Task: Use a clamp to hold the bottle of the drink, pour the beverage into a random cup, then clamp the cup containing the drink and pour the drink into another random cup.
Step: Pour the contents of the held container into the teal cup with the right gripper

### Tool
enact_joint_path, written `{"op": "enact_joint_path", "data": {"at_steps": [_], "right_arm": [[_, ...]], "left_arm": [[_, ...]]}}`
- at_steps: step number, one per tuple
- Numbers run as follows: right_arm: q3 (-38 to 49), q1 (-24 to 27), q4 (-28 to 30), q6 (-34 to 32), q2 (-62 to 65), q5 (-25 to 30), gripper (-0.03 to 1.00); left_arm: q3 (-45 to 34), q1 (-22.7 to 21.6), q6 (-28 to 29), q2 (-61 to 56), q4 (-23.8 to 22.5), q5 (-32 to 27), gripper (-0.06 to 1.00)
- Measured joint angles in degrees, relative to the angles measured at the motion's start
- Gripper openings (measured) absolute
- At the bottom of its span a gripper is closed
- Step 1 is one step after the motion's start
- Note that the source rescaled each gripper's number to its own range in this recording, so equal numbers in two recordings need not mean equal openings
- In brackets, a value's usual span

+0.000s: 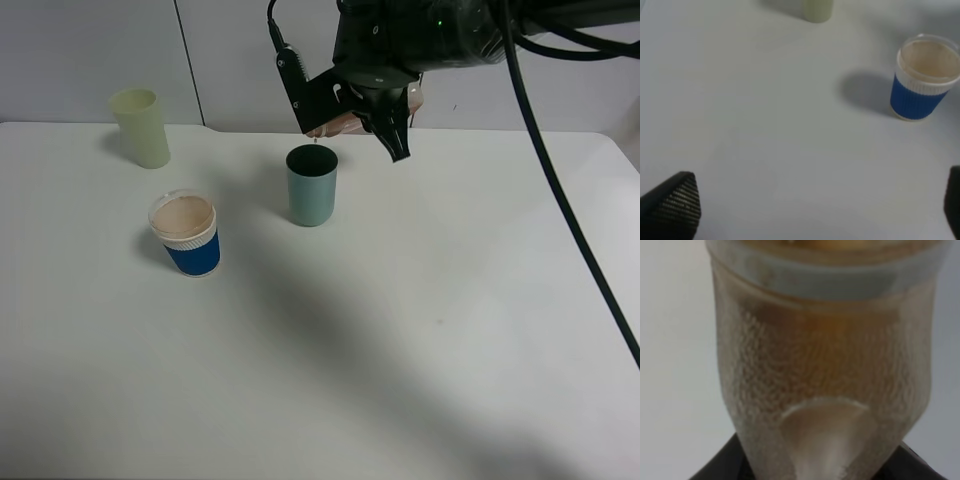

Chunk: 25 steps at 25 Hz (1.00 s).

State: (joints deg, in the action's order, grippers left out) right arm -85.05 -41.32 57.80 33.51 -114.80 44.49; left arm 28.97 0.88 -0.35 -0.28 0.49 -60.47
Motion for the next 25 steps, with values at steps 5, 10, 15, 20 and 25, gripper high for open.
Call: {"op": "enact_joint_path", "data": {"at_steps": [5, 10, 15, 20, 25], "right_arm": [[0.00, 0.00, 0.05, 1.66, 0.00, -0.03, 0.00], [0.00, 0.00, 0.55, 2.22, 0.00, -0.03, 0.00], [0.00, 0.00, 1.50, 2.57, 0.00, -0.03, 0.00], [0.00, 0.00, 1.64, 2.72, 0.00, -0.03, 0.00], [0.00, 0.00, 1.68, 4.18, 0.00, -0.03, 0.00]], "left_arm": [[0.00, 0.00, 0.00, 0.00, 0.00, 0.00, 0.99], [0.00, 0.00, 0.00, 0.00, 0.00, 0.00, 0.99], [0.00, 0.00, 0.00, 0.00, 0.00, 0.00, 0.99], [0.00, 0.00, 0.00, 0.00, 0.00, 0.00, 0.99], [0.00, 0.00, 0.00, 0.00, 0.00, 0.00, 0.99]]}}
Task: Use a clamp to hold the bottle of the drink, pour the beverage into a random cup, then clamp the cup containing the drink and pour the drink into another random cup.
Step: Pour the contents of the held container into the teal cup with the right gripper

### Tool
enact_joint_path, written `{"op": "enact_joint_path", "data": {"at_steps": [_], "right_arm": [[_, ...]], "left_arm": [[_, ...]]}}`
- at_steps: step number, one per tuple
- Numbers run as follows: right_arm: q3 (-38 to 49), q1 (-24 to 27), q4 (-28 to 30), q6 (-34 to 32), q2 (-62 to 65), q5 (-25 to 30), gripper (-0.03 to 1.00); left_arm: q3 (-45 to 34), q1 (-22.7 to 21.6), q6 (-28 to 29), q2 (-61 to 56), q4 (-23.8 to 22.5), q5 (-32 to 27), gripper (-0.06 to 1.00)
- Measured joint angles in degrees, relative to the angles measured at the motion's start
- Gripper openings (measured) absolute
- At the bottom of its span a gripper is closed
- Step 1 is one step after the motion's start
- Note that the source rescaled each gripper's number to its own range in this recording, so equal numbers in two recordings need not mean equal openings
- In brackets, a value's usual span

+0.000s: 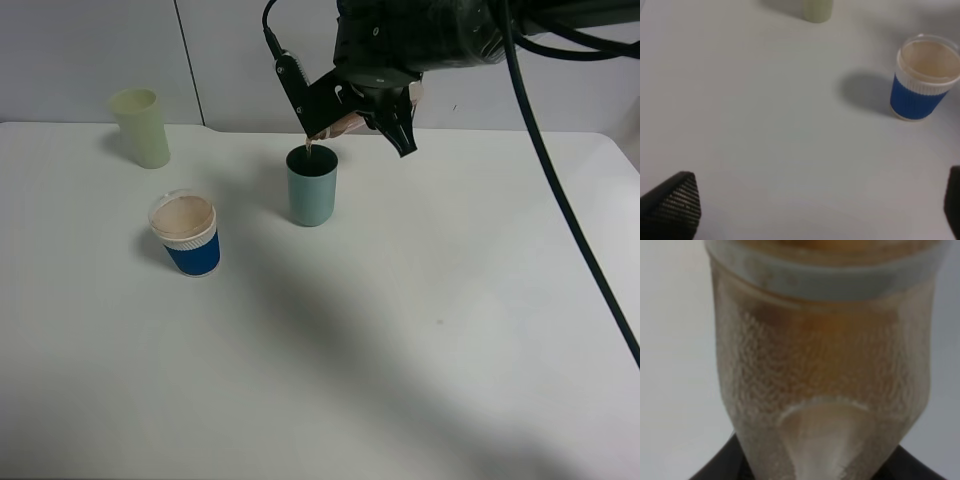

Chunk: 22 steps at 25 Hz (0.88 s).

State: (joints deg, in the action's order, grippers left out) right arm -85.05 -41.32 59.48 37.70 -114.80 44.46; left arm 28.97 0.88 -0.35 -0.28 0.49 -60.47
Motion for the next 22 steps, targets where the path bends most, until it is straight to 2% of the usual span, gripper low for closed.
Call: {"op": "enact_joint_path", "data": {"at_steps": [22], "right_arm": [[0.00, 0.00, 1.70, 2.28, 0.00, 0.00, 0.00]], "left_arm": [[0.00, 0.00, 0.00, 0.00, 0.00, 0.00, 0.99]]}}
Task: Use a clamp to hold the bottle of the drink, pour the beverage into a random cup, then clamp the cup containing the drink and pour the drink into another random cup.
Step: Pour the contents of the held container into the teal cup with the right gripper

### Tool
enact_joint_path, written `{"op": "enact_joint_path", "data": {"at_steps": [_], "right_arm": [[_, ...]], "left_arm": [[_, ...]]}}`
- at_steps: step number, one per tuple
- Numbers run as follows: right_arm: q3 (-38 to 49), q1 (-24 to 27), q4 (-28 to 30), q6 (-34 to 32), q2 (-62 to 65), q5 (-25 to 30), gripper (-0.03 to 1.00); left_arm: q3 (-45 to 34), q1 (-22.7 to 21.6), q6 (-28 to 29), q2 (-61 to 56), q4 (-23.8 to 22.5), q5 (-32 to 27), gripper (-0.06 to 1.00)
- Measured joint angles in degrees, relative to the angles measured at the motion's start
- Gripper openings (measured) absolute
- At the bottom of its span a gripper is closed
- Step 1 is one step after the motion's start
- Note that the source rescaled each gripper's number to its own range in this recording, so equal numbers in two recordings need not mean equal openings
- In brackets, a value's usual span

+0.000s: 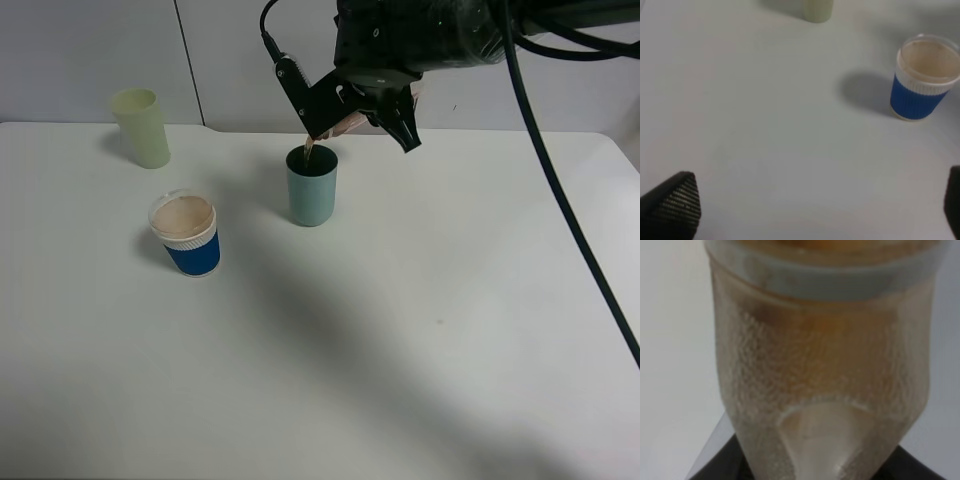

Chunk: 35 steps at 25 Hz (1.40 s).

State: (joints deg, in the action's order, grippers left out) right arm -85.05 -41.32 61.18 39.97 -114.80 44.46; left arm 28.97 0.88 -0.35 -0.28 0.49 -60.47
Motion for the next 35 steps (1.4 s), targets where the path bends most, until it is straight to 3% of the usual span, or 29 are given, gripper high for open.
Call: {"op": "enact_joint_path", "data": {"at_steps": [35], "right_arm": [[0.00, 0.00, 1.56, 3.90, 0.00, 0.23, 0.00]], "left_arm": [[0.00, 0.00, 0.00, 0.00, 0.00, 0.00, 0.99]]}}
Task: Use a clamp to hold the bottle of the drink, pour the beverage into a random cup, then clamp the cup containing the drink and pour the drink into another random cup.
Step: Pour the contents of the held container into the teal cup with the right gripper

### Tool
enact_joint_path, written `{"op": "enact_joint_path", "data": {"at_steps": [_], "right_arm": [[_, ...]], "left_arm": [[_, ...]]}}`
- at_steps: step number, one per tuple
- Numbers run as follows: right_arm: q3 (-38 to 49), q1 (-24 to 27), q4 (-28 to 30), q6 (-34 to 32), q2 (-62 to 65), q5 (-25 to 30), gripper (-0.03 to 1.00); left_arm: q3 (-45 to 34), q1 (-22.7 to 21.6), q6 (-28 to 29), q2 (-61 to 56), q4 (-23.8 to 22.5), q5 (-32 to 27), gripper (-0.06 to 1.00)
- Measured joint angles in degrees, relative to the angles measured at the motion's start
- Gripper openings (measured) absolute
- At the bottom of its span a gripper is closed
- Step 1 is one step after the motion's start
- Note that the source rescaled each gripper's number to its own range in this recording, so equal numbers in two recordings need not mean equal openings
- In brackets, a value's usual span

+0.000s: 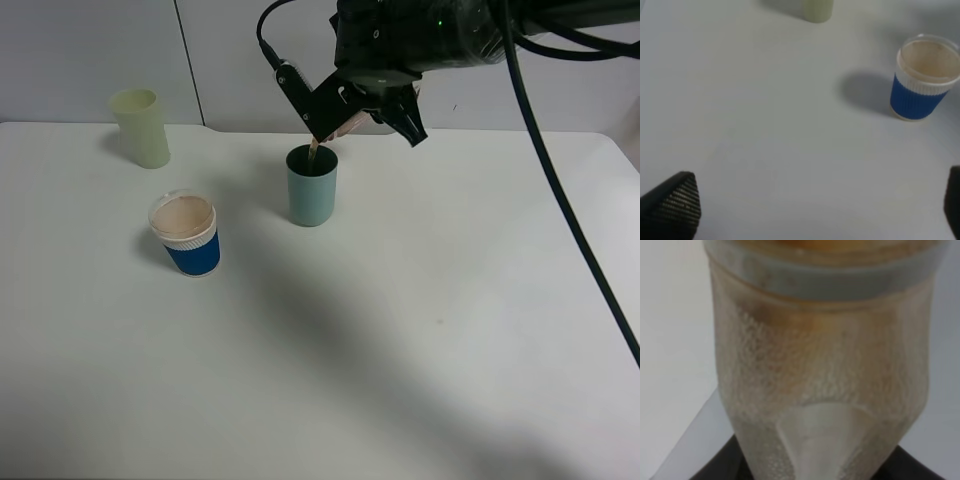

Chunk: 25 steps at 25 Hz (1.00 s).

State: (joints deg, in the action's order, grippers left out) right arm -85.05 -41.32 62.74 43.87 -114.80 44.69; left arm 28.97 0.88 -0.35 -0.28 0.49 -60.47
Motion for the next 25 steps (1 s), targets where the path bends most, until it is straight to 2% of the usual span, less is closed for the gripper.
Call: {"op": "enact_joint_path", "data": {"at_steps": [25], "right_arm": [[0.00, 0.00, 3.26, 1.46, 0.00, -0.44, 0.00]], "left_arm": [[0.00, 0.00, 0.00, 0.00, 0.00, 0.00, 0.99]]}}
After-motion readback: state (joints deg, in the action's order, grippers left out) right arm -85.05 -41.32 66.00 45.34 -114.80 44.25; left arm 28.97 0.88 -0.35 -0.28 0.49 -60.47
